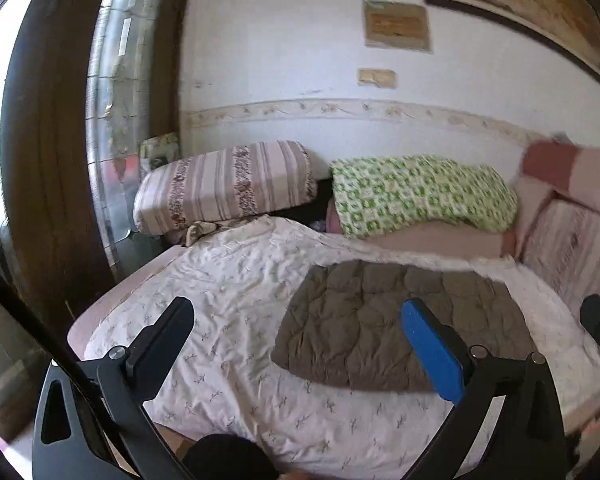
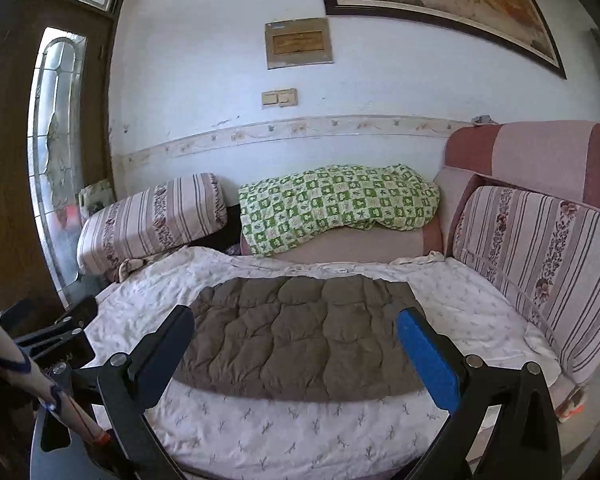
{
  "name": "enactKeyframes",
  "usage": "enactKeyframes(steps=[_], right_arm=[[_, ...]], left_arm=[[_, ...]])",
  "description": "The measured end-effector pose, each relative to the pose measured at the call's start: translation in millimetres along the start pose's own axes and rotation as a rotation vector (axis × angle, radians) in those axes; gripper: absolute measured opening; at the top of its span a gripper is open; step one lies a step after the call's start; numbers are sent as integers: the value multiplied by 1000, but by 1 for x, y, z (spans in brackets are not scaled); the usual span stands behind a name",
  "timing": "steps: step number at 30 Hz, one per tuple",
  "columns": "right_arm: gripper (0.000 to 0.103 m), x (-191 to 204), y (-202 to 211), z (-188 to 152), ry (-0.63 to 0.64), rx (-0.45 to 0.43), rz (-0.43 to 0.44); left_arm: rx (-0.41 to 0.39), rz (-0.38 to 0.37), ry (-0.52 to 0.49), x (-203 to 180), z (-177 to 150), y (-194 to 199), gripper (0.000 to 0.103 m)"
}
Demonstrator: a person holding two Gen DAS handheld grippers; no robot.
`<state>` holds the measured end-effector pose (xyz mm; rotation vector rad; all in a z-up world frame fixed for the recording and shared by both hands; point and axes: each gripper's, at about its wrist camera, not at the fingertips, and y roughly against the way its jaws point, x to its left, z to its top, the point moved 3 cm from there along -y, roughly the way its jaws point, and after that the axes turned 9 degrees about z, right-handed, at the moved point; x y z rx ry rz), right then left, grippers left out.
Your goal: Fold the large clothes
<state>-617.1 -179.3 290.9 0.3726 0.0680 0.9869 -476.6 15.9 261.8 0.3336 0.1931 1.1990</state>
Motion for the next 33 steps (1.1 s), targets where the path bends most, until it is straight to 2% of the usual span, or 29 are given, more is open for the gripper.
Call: enactKeyframes(steps=[1, 3, 7, 9, 12, 20, 33], right_arm=[[103, -2, -7, -1, -14, 12, 4], [103, -5, -19, -4, -28, 36, 9], [103, -9, -42, -18, -13, 88, -11], [103, -10, -52, -26, -6, 120, -19], [103, -10, -68, -34, -5, 176, -6], [103, -3, -76, -39, 25, 174, -21], [103, -2, -79, -44, 24, 200, -24]], left_arm=[[16, 17, 8, -1, -2, -4, 103], [50, -17, -2, -6, -5, -16, 103], [188, -15, -99, -22, -17, -52, 103], [231, -6, -132, -25, -28, -66, 103], [288, 5, -127, -23, -43, -82, 103], [299, 11, -167, -25, -52, -94, 103], [294, -7, -207, -31, -58, -89, 103]])
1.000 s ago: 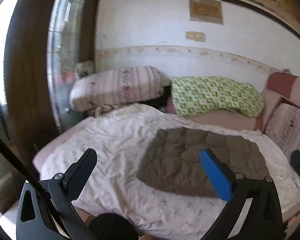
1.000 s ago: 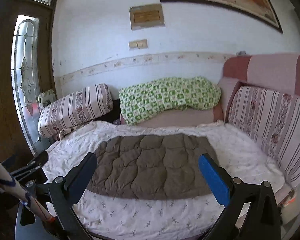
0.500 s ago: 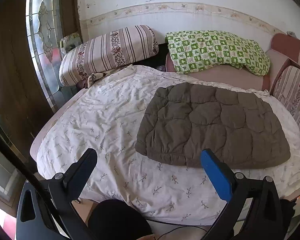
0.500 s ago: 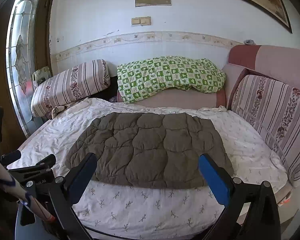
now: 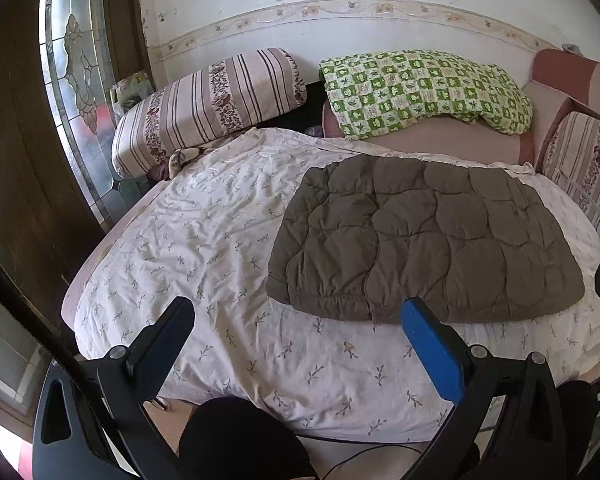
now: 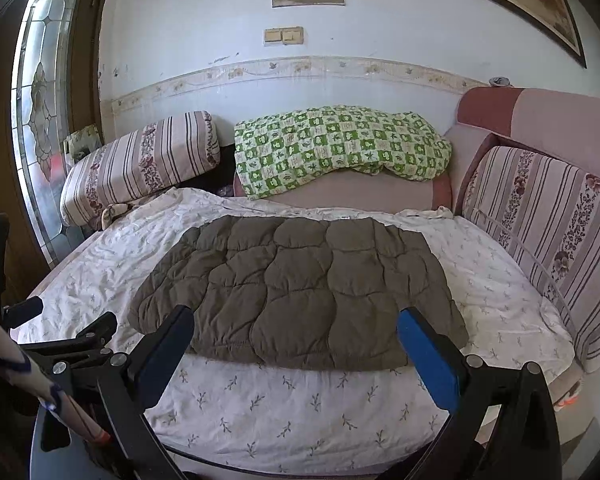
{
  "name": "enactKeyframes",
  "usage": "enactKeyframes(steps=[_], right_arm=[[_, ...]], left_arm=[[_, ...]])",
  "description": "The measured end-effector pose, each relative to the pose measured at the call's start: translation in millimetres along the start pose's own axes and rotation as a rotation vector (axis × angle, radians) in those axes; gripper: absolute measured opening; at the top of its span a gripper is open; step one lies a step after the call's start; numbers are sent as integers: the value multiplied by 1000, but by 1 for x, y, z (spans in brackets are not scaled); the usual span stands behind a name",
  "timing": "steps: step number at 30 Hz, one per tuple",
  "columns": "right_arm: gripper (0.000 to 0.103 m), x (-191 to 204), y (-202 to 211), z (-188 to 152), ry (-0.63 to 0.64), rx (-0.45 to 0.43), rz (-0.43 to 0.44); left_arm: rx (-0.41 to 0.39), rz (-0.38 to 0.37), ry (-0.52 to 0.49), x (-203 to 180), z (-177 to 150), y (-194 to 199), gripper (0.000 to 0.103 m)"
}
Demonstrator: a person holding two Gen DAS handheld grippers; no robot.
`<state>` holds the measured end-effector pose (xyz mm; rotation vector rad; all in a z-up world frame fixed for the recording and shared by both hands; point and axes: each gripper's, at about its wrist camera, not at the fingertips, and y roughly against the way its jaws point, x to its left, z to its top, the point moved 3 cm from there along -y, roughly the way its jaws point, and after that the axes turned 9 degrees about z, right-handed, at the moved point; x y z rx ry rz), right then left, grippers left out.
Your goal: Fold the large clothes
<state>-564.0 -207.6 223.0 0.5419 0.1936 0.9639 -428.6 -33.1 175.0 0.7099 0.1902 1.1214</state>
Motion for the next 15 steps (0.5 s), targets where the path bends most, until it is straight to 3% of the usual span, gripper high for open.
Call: enactKeyframes(steps=[15], right_arm=[[103, 2, -3, -5, -7, 18, 3]], left_arm=[[-2, -6, -14, -4, -3, 6, 103]])
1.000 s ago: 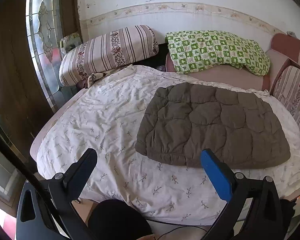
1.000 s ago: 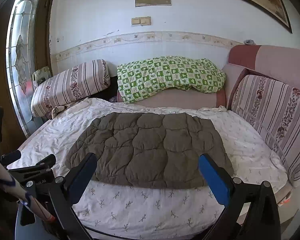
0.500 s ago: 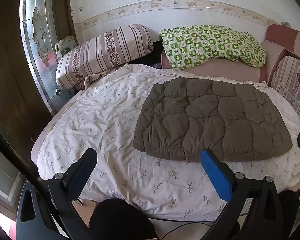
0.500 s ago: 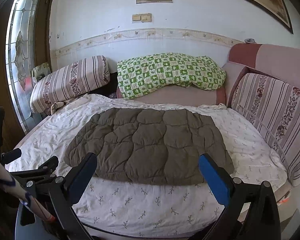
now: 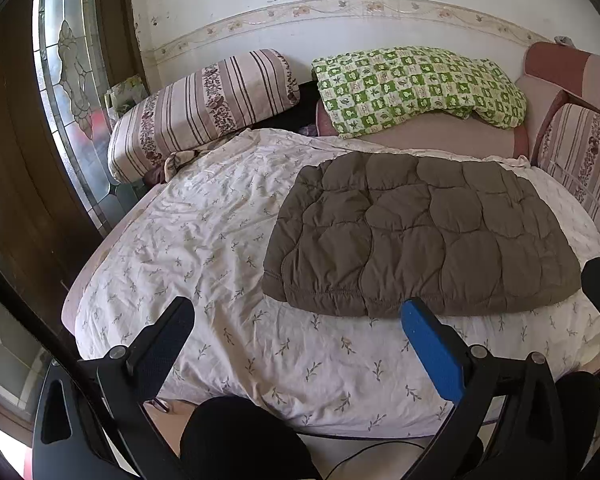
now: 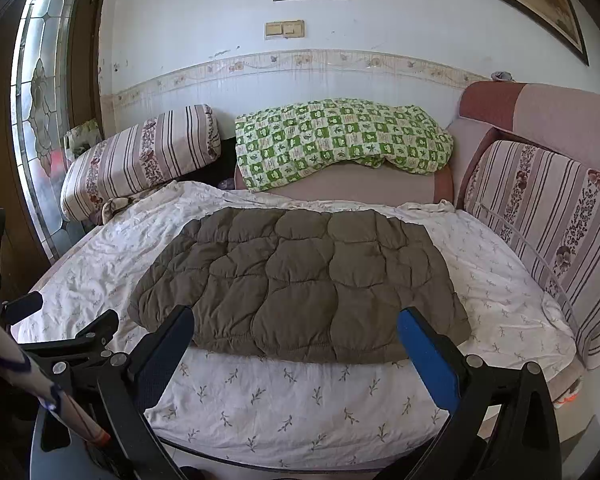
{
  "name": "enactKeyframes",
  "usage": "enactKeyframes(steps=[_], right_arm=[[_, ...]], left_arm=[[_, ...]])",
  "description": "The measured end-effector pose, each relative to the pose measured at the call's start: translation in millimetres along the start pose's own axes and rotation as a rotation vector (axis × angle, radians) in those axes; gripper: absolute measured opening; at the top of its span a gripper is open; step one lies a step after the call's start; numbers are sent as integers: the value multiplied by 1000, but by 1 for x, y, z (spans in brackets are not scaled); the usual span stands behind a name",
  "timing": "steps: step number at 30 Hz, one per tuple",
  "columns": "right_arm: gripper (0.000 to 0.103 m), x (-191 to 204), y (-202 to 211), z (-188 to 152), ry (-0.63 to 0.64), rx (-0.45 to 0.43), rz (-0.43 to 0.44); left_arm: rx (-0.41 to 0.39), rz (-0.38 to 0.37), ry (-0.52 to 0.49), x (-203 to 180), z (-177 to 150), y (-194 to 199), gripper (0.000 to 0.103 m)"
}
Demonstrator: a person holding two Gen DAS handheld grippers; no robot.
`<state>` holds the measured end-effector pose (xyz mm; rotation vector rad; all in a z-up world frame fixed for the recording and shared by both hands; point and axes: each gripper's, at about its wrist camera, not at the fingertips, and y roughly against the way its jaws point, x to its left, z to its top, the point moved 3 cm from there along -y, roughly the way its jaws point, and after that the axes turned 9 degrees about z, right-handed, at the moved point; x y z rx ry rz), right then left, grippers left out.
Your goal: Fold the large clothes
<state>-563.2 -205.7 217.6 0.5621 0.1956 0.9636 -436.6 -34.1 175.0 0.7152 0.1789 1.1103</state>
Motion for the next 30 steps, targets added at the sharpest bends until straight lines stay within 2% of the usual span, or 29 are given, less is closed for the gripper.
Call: enactKeyframes(steps=[14, 30], right_arm=[[103, 2, -12, -7, -2, 36, 4], [103, 0, -14, -8, -3, 36, 0]], left_arm=[[16, -15, -30, 4, -3, -12, 103], [14, -24, -36, 1, -3, -13, 103]])
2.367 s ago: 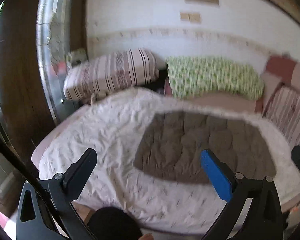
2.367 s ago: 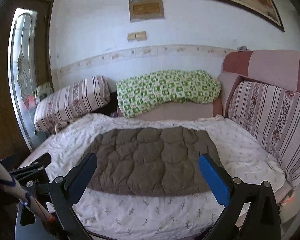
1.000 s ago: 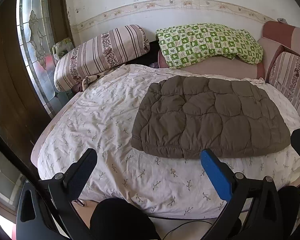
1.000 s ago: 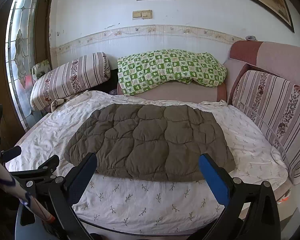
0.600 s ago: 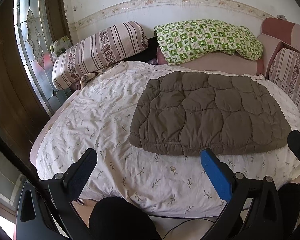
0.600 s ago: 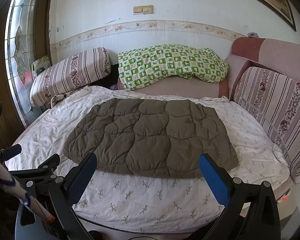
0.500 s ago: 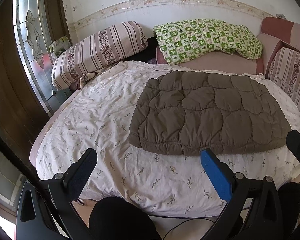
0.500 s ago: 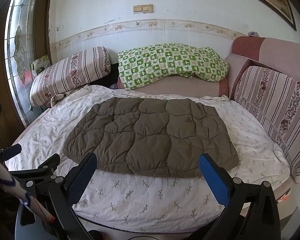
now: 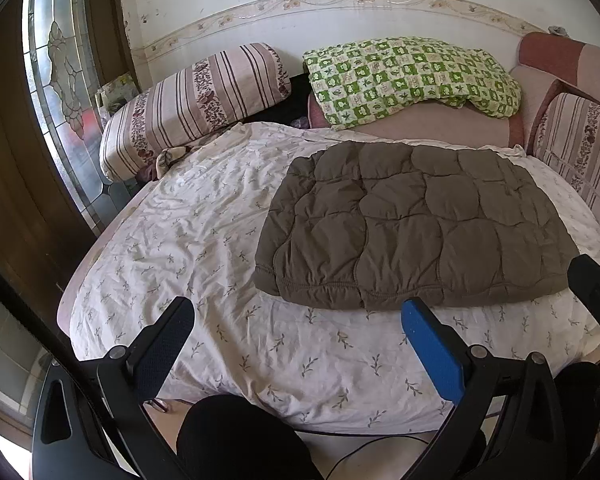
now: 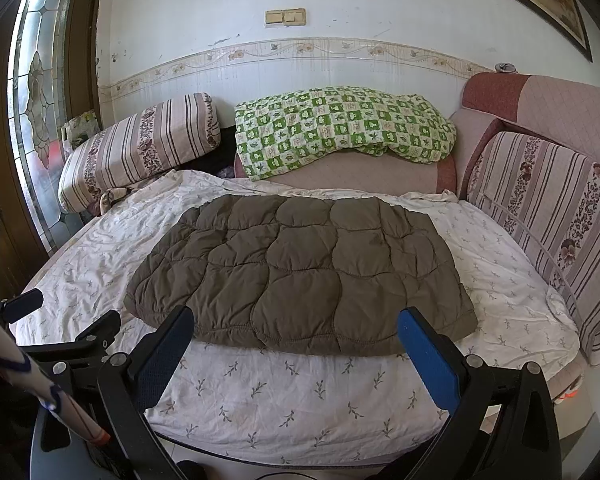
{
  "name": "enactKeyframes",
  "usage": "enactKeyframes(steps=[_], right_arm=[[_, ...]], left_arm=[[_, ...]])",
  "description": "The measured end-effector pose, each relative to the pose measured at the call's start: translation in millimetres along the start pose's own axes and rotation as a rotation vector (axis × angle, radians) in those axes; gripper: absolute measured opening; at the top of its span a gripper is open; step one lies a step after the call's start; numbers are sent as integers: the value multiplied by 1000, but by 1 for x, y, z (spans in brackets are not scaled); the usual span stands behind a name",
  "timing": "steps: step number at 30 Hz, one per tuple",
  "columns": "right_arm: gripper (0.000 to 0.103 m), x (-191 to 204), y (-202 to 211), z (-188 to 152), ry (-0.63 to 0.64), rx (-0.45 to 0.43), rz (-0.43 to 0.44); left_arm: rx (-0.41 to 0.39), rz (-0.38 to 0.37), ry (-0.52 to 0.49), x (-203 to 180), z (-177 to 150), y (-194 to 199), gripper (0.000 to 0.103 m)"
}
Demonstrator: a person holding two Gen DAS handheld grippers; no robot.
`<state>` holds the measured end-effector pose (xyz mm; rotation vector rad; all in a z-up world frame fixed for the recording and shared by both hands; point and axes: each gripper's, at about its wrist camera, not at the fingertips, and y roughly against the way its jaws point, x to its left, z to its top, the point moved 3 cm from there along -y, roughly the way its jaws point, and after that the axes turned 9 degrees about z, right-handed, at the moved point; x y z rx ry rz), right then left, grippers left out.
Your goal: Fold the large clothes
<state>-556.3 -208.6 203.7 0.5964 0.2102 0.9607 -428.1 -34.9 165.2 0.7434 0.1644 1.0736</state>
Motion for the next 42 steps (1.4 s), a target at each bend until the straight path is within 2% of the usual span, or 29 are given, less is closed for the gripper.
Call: enactKeyframes(steps=[36, 42], right_arm=[[103, -4, -7, -5, -7, 13, -10], [103, -6, -7, -6, -4, 14, -15]], left_arm=[[7, -3, -1, -4, -5, -5, 103], [-15, -3, -20, 4, -8, -5, 103]])
